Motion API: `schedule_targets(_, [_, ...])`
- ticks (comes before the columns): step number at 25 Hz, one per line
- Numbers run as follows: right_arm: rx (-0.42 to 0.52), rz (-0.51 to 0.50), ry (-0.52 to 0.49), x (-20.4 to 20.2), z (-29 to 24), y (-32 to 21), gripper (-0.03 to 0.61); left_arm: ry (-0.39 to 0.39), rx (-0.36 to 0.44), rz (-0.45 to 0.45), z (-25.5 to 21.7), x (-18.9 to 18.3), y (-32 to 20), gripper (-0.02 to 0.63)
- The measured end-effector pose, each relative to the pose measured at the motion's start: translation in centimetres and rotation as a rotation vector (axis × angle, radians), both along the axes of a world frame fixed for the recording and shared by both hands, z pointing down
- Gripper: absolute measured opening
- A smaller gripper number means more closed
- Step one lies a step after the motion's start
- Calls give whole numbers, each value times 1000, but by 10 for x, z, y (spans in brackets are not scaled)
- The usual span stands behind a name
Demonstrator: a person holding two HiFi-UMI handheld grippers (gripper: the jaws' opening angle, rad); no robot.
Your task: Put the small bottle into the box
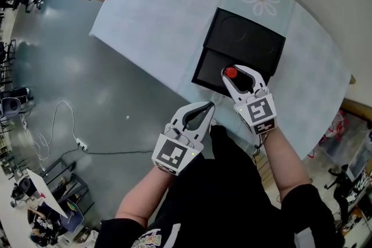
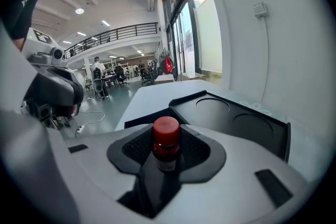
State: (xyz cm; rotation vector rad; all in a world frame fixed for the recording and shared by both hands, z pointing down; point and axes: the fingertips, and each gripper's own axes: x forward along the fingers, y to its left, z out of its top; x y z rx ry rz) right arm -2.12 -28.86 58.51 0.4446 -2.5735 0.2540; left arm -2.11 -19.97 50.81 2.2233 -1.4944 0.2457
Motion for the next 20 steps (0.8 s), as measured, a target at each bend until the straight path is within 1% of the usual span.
schedule_targets(5, [-6,-7,24,1,-2,14,156,-3,7,33,-10,2,4,8])
schedule_targets(9, [1,31,35,9,-6,20,166,-4,30,74,-19,3,8,8])
schedule_targets(12, [12,78,36,19,-18,29,166,-5,49,109,-30,4,16,9])
schedule_targets(15, [32,152,13,29,-40,36,166,-7,83,153,-44,4,23,8])
schedule_targets(19, [54,255,-67,45,-83,50,162,-26,149,213,-63,6,36,9])
schedule_targets(20, [59,278,-92,48,-95,53,150,-28,165,225,-69,6,39,8])
